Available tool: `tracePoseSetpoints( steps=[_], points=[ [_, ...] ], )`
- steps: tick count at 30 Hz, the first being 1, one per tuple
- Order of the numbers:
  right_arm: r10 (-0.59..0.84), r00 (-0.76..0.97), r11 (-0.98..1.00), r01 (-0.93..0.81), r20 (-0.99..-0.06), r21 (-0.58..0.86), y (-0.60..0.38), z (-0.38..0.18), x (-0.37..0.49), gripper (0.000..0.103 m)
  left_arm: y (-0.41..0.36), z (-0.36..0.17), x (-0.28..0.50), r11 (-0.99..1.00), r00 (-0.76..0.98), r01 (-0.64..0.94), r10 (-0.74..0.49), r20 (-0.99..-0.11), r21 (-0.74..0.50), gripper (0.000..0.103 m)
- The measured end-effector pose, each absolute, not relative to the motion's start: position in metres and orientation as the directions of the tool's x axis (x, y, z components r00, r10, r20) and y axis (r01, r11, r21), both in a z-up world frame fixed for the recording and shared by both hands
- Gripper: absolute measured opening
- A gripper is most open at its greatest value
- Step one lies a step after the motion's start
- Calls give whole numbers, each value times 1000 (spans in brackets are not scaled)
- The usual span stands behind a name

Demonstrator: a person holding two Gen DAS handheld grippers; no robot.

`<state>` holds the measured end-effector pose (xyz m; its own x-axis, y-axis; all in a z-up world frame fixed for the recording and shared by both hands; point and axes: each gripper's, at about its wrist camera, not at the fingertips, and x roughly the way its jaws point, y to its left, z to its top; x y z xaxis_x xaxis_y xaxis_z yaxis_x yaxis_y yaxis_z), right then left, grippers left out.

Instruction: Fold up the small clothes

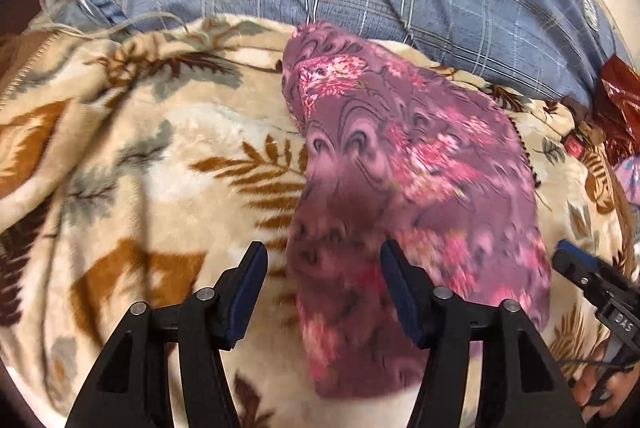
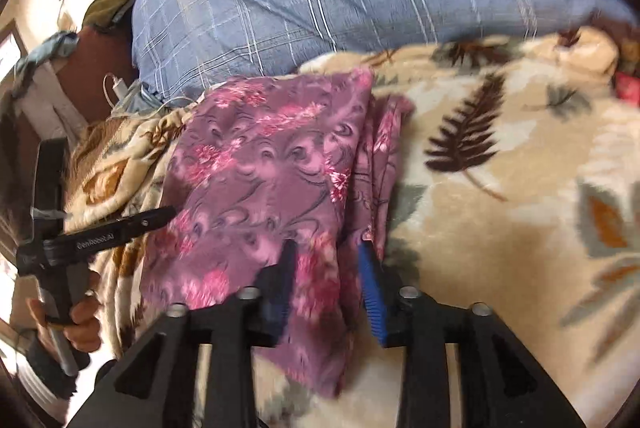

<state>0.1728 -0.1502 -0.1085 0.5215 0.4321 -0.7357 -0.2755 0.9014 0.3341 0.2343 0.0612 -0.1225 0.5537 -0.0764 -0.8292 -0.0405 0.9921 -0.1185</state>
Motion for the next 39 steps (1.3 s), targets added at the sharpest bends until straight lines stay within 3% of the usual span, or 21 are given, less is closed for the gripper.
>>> tracePoseSetpoints(
  steps=[2, 4, 13, 15, 17, 21, 24, 31, 39],
  points=[
    [333, 559, 941, -244, -759, 233, -152, -105, 158, 84, 54, -118, 212, 995, 560, -48, -43, -827, -84, 70],
    [312, 564, 949, -232, -765, 215, -157, -109, 143, 84, 49, -116, 192, 996, 553, -52, -29, -833, -69, 74],
    [259, 475, 966, -104, -841, 238, -173, -152, 118, 86, 24, -151, 154, 995, 423, -53, -57, -904, -87, 74],
    [246, 494, 968, -86, -834, 234, -176, -152, 110, 103, 17, -148, 149, 998, 444, -47, -19, -896, -45, 76],
    [239, 474, 967, -39, -847, 251, -182, -157, 107, 103, 8, -153, 153, 998, 381, -56, 32, -924, 12, 81],
    [271, 482, 961, -95, -833, 258, -183, -158, 96, 103, -2, -147, 148, 998, 417, -53, 58, -907, 39, 78],
    [169, 471, 984, -33, -866, 174, -186, -151, 92, 103, -5, -136, 131, 995, 461, -74, 88, -883, 60, 72],
    [5, 604, 997, -62, -797, -40, -174, -95, 62, 103, -21, -104, 85, 989, 558, -77, 150, -816, 129, 72],
    [-11, 708, 971, -163, -707, -178, -145, -61, 31, 103, -34, -87, 49, 991, 588, -30, 122, -799, 129, 72]
  ],
)
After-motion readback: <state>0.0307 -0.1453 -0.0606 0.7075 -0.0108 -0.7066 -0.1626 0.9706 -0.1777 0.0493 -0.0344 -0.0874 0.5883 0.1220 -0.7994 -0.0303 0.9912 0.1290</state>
